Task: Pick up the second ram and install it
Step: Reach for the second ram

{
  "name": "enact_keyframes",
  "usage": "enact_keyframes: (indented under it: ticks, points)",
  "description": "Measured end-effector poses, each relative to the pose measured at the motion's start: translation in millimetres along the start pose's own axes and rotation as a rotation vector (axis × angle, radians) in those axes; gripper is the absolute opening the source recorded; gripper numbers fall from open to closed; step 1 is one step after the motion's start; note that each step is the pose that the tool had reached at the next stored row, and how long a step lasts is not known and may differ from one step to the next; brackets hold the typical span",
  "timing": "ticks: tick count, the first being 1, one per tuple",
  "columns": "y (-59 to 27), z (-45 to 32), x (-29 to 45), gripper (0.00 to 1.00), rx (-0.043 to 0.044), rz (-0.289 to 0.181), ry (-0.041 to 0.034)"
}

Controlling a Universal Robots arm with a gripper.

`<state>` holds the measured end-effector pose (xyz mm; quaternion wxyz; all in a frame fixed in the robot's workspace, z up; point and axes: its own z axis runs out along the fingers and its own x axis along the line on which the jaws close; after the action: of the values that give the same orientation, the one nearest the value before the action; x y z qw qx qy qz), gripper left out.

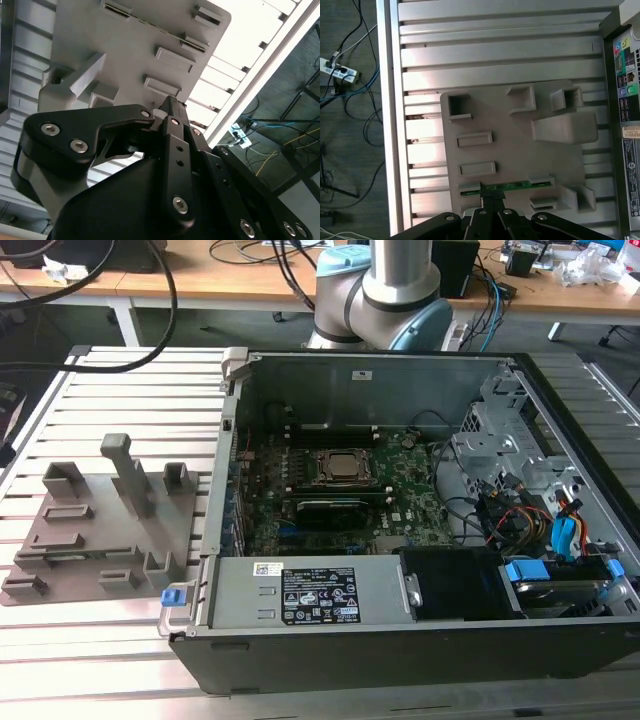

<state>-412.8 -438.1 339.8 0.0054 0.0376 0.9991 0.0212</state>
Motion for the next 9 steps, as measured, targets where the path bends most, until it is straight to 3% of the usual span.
enact_keyframes:
  ticks: [9]
  points:
    - [-9.6, 19.1, -0.5, 0.11, 0.0003, 0.000, -0.0001]
